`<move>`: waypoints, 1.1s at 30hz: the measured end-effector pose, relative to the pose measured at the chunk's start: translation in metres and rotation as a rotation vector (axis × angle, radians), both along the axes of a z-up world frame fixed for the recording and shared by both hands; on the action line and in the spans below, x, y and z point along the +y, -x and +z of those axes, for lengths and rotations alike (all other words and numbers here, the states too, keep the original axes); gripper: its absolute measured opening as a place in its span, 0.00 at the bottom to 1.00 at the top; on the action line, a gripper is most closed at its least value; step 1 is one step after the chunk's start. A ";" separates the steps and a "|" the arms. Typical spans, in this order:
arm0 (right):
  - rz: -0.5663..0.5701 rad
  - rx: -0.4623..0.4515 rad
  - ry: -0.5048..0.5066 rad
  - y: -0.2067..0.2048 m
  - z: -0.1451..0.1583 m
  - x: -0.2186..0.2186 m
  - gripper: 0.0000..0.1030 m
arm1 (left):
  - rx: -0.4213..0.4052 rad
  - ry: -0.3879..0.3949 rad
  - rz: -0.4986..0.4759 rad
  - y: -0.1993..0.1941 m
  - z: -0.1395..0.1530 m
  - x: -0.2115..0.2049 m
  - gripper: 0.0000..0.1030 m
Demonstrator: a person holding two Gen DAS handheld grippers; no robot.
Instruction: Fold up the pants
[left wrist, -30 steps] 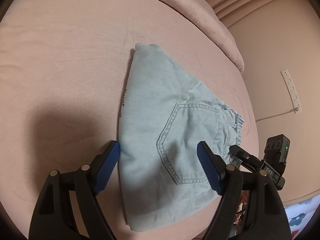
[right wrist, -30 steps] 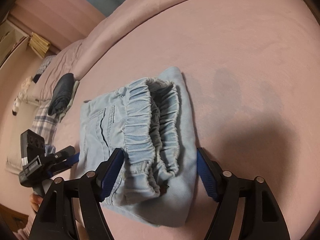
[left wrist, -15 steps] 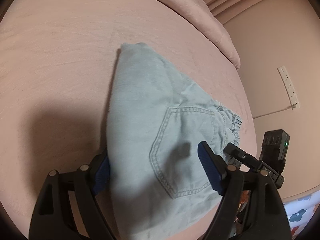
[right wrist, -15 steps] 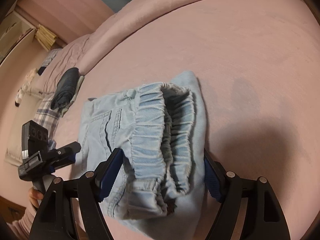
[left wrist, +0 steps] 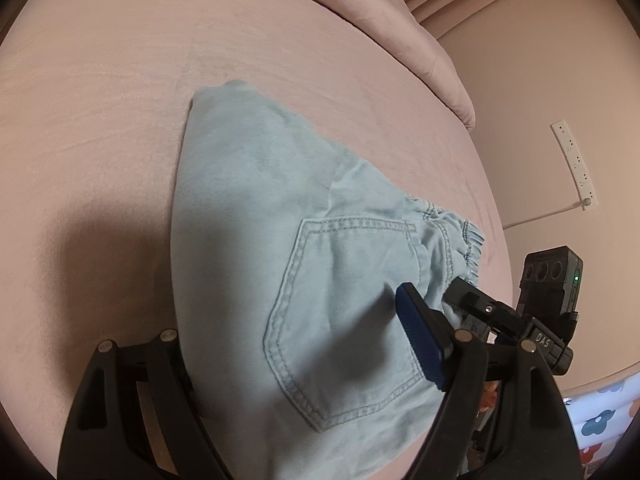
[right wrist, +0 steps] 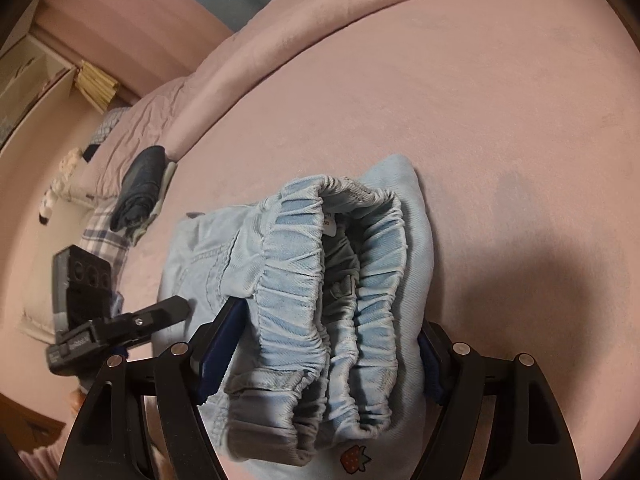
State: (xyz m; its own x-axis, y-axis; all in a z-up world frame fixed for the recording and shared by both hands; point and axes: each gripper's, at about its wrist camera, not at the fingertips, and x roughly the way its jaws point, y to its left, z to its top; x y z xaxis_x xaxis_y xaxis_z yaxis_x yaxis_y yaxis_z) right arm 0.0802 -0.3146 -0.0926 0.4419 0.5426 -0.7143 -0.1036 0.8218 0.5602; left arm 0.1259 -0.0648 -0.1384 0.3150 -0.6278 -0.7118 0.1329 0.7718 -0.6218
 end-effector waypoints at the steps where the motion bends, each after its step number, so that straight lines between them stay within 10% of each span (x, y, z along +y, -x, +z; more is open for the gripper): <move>1: -0.001 0.009 -0.018 0.000 0.000 -0.005 0.76 | 0.002 0.001 -0.001 -0.001 0.000 0.001 0.78; 12: -0.026 0.069 -0.267 0.016 -0.013 -0.044 0.76 | -0.003 -0.048 -0.012 -0.002 0.003 -0.002 0.78; 33: 0.008 -0.063 -0.193 0.019 0.019 -0.005 0.78 | -0.052 -0.050 0.021 0.015 0.029 -0.004 0.41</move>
